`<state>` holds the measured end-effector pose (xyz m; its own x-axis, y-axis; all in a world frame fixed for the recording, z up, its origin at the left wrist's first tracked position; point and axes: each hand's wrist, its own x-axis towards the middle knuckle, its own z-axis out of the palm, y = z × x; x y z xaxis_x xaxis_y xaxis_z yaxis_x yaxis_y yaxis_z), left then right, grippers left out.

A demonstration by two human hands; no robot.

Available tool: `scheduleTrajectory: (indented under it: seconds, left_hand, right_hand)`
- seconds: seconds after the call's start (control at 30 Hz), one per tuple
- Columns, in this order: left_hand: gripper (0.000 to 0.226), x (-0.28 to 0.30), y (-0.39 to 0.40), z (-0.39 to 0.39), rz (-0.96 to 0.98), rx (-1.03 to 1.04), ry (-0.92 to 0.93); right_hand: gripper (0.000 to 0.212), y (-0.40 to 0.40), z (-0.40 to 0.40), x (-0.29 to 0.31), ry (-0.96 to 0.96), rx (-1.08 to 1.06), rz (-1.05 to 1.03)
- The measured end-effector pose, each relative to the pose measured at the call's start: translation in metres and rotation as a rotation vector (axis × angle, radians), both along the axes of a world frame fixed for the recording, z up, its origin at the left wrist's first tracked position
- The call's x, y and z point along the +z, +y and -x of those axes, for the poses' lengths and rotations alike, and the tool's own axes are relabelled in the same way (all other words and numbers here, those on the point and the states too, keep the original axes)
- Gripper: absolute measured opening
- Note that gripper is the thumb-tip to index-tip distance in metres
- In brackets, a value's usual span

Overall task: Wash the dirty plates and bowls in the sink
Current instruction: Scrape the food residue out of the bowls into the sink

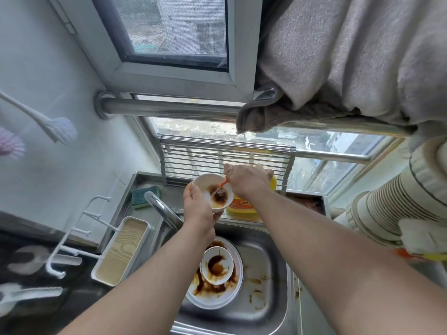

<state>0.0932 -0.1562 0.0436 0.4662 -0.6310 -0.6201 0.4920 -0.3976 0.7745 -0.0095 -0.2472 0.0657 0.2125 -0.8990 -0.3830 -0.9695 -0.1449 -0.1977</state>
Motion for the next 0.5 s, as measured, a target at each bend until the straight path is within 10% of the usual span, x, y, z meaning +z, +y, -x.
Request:
scheduleTrajectory:
  seconds: [0.5]
  left_hand:
    - [0.042,-0.0013,0.0070,0.0030,0.006,-0.036,0.007]
  right_hand:
    - [0.038,-0.0045,0.0068,-0.0041,-0.044,0.042,-0.020]
